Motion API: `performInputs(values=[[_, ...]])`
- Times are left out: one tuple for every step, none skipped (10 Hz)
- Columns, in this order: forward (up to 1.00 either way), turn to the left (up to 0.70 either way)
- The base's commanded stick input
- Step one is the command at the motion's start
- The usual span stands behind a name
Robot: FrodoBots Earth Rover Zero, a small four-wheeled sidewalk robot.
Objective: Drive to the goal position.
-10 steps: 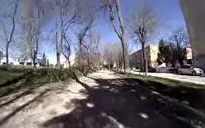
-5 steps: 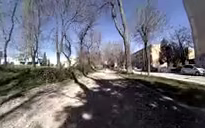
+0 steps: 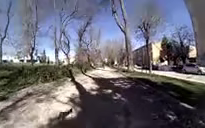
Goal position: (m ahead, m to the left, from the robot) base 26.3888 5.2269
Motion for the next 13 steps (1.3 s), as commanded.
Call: performInputs(values=[[1.00,-0.05],[1.00,-0.21],[1.00,-0.29],[1.00,-0.15],[1.00,0.00],[1.00,-0.15],[1.00,-0.27],[1.00,-0.22],[1.00,-0.11],[1.00,0.00],[1.00,0.00],[1.00,0.00],[1.00,0.00]])
